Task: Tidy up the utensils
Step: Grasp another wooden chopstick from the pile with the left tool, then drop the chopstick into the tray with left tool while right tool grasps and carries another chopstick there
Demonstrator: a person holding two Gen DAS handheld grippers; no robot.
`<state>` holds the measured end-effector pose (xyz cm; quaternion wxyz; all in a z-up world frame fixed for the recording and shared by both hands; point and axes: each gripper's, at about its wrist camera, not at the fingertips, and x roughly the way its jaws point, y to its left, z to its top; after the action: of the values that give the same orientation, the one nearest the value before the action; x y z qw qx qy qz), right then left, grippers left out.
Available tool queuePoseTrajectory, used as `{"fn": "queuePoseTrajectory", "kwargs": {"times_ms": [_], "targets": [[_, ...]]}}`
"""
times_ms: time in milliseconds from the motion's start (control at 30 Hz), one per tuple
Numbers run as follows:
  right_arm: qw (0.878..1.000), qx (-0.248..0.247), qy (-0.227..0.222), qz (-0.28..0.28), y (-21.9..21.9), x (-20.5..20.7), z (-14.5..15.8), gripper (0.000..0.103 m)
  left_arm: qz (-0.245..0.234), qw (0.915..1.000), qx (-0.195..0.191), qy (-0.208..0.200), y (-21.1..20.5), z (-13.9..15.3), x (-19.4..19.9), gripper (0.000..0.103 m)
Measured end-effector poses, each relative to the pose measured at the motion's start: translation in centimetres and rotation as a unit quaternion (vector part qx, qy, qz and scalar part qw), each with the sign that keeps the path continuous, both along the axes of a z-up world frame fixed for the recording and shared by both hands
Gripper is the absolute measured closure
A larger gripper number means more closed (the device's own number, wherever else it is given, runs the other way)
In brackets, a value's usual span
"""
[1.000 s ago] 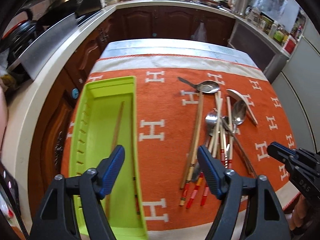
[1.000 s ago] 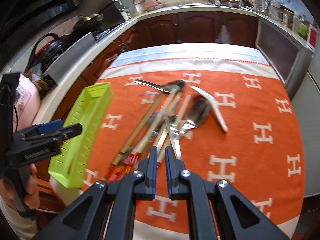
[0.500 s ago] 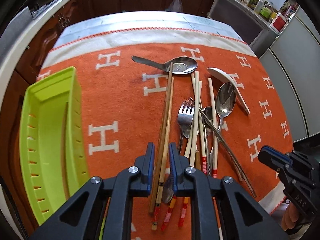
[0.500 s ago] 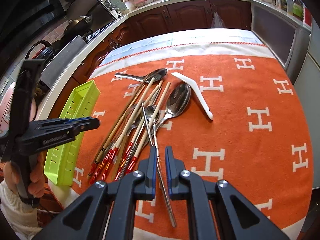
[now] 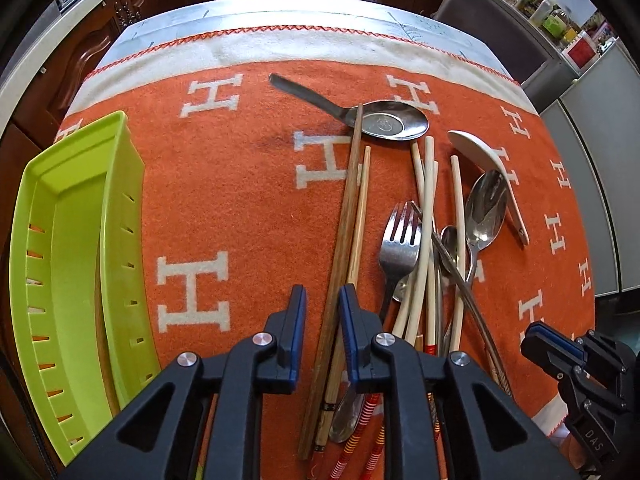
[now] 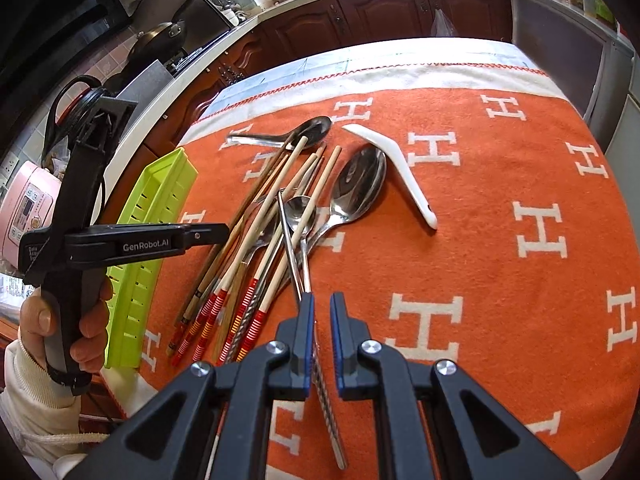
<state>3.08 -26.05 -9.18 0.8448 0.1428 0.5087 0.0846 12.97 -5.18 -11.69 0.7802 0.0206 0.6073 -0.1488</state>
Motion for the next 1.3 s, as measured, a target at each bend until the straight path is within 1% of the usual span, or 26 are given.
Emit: {"fn": "queuePoseTrajectory", "kwargs": {"times_ms": [100,133,167,333,400,433,467,567,633,833,1033,1200,1267,1300], "targets": [[1.0,0.001,-0.001,0.005,0.3,-0.1,0.0,0.095,0.001,0.9998,0.017,-0.007,-0.4,0.0,0.2,0.085],[1.0,-0.001,-0.001,0.006,0.4,-0.1,0.0,0.095,0.0,0.9997,0.024,-0.002,-0.5,-0.2,0.4,0.084],[1.0,-0.001,-0.001,0.007,0.4,-0.1,0.0,0.095,-0.001,0.9995,0.029,-0.014,-0.6,-0.2,0.4,0.084],[1.0,0.0,0.0,0.006,0.4,-0.2,0.0,0.095,-0.011,0.9978,0.056,-0.035,-1.8,-0.3,0.3,0.083],[1.0,0.002,0.001,0.007,0.4,-0.2,-0.1,0.095,-0.011,0.9971,0.061,-0.044,-2.1,-0.3,0.0,0.083],[1.0,0.002,0.002,0.007,0.4,-0.2,-0.1,0.095,-0.012,0.997,0.061,-0.047,-2.2,-0.3,0.0,0.086],[1.0,0.002,0.001,0.008,0.4,-0.2,-0.1,0.095,-0.014,0.9972,0.055,-0.048,-2.1,-0.2,-0.1,0.098],[1.0,0.001,-0.004,0.011,0.6,-0.3,0.3,0.095,-0.005,0.9981,0.044,-0.044,-2.0,-0.2,-0.4,0.099],[1.0,0.002,-0.006,0.013,0.8,-0.4,0.6,0.095,0.005,0.9984,0.037,-0.041,-0.9,0.2,-0.9,0.099],[1.0,0.014,-0.005,0.021,1.9,0.1,1.3,0.095,0.01,0.9992,0.003,-0.04,1.2,2.2,-2.8,0.099],[0.998,0.06,0.006,0.033,4.4,2.2,2.0,0.095,0.014,0.9976,-0.028,-0.061,3.7,5.9,-5.7,0.099],[0.997,0.071,0.025,0.028,6.8,4.8,1.8,0.095,0.036,0.995,-0.037,-0.086,7.0,8.9,-7.4,0.099],[0.996,0.074,0.038,0.023,7.8,5.9,1.4,0.086,0.051,0.9933,-0.034,-0.098,8.5,9.8,-7.8,0.099],[0.996,0.074,0.045,0.018,8.2,6.4,1.0,0.08,0.061,0.9922,-0.032,-0.104,9.5,10.2,-7.9,0.099]]}}
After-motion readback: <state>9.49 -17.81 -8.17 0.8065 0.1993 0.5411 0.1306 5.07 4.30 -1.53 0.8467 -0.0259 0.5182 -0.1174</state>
